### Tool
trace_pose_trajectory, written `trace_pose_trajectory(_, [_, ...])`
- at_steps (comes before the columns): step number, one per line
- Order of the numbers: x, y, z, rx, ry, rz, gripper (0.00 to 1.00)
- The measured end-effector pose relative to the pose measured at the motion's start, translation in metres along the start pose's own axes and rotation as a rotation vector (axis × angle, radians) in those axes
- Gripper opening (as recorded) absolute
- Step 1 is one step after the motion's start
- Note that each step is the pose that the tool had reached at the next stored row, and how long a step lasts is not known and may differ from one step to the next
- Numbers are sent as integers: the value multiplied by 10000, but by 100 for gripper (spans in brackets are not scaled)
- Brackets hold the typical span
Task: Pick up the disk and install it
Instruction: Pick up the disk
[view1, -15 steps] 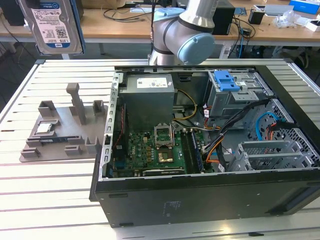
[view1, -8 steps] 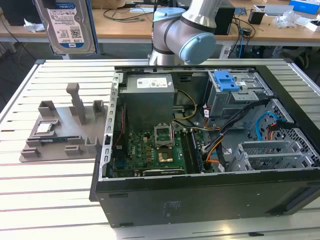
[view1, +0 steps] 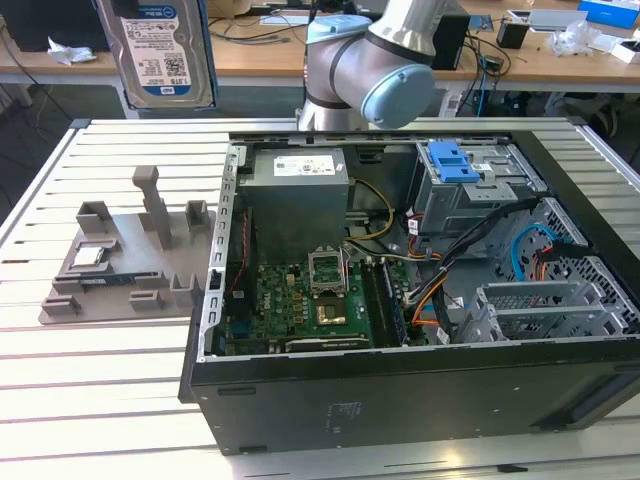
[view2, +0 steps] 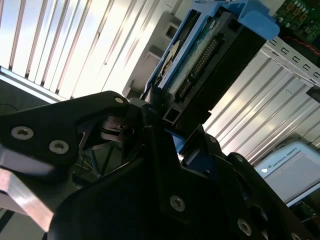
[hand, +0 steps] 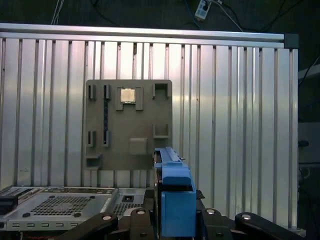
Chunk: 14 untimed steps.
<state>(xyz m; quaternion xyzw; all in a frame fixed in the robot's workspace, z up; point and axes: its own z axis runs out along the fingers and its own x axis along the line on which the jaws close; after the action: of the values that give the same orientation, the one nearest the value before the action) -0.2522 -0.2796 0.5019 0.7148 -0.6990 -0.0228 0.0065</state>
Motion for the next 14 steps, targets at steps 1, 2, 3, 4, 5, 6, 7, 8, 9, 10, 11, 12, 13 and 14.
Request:
trace_pose_trajectory(1, [1,-25,-1,0,0,0,36])
trace_pose_trajectory(2, [1,-45,-2,0,0,0,36])
trace_pose_trajectory(3, [1,-65,-3,0,0,2,36])
trace_pose_trajectory(4, [2,-89,-4,0,0,1,36])
trace_pose_trajectory(5, [3,-141,-6,0,0,1,36])
trace_pose_trajectory(6, [4,-166,-7,0,0,1,36])
trace_pose_trajectory(7, [4,-189,-8,0,0,1,36])
trace_pose_trajectory(8, [5,-219,-9,1,0,0,36])
trace_pose_trajectory(9, [5,-244,-10,0,0,0,36])
trace_pose_trajectory(10, [6,-269,-11,0,-1,1,36])
trace_pose_trajectory(11, [6,-295,-12,1,-1,1,36])
trace_pose_trajectory(12, [7,-316,-13,0,0,1,36])
trace_pose_trajectory(13, [7,-339,-15,-1,0,1,36])
trace_pose_trajectory(14, [8,-367,-16,-1,0,1,36])
